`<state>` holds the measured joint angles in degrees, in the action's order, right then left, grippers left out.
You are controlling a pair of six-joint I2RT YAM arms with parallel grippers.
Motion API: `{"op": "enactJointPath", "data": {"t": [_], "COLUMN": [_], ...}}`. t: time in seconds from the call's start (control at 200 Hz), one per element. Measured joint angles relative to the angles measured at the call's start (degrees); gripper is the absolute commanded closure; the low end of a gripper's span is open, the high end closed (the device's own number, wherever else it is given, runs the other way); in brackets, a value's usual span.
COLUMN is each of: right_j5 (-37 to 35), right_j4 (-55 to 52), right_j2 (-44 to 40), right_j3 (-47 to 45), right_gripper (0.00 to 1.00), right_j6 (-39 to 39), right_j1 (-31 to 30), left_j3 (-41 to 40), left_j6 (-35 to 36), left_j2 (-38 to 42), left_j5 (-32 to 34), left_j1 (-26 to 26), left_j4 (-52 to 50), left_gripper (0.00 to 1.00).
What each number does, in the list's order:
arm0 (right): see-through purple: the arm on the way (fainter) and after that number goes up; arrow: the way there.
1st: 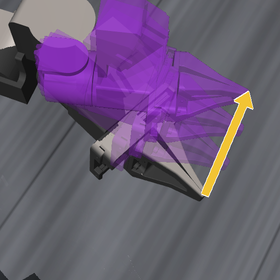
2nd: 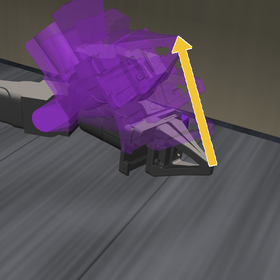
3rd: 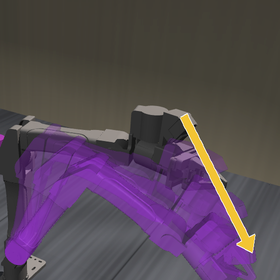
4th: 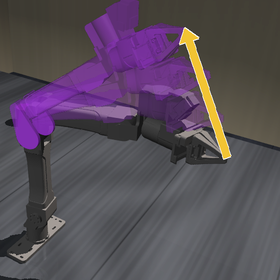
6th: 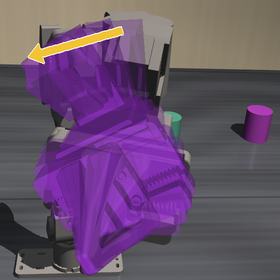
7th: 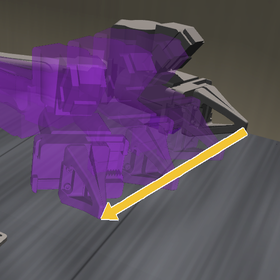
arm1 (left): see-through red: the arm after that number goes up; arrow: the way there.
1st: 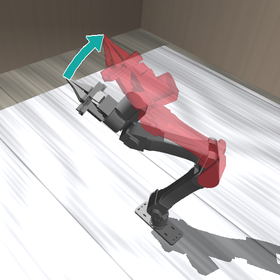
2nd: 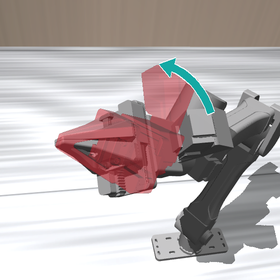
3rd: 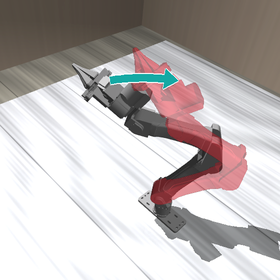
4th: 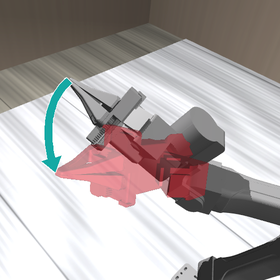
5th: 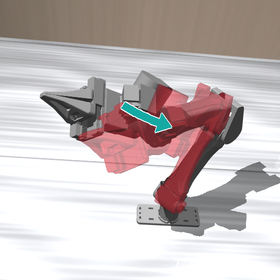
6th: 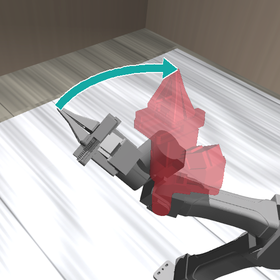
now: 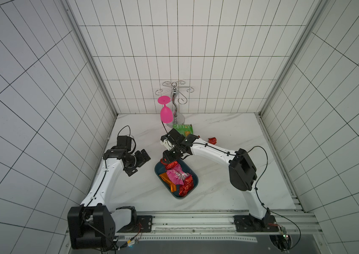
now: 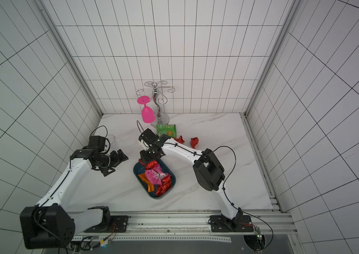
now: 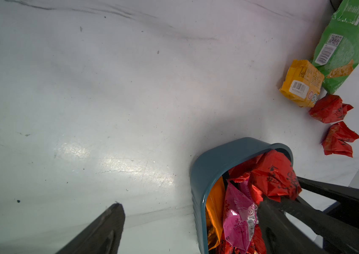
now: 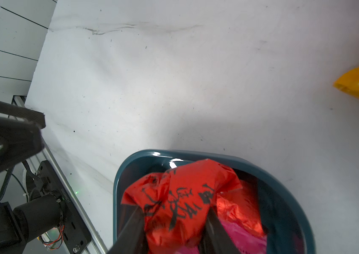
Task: Put the tea bags into the storage box
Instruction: Place the tea bag in the storage box, then pick up the tea bag from the center of the board.
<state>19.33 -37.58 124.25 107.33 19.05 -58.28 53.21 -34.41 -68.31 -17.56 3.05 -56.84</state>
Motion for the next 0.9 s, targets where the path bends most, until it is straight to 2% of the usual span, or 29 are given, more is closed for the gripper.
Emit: {"op": "enactJointPath", "data": {"t": [0.19, 0.275, 0.35, 0.565, 0.765, 0.899], "right_j5": [0.42, 0.48, 0.59, -1.66, -5.73, -9.05], "right_j4": [-0.2, -0.35, -0.44, -0.76, -2.21, -2.54], "right_j2": [0.26, 0.26, 0.26, -2.21, -12.41, -19.17], "right_j3": [0.13, 0.13, 0.13, -1.31, -6.32, -9.68], "right_gripper": [0.56, 0.42, 0.37, 0.35, 0.35, 0.34], "right_j6": [-0.22, -0.28, -0.68, -1.73, -1.2, 0.24], "right_j1": [-1.01, -1.27, -1.53, -1.73, 0.0, 4.42], "left_j3": [0.0, 0.0, 0.0, -0.72, -0.83, 0.59], "left_j6": [0.42, 0.42, 0.37, -0.59, -2.25, -2.86], "left_j2": [0.04, 0.09, 0.31, 1.68, 1.68, 0.09], "left_j5": [-0.57, -0.74, -0.76, -1.51, -2.27, -1.42], "left_j1": [0.48, 0.48, 0.48, 0.48, -0.2, -3.61], "left_j4": [0.0, 0.02, 0.02, 0.46, 1.42, 1.86], "left_gripper": [0.03, 0.03, 0.03, 0.03, 0.03, 0.03]}}
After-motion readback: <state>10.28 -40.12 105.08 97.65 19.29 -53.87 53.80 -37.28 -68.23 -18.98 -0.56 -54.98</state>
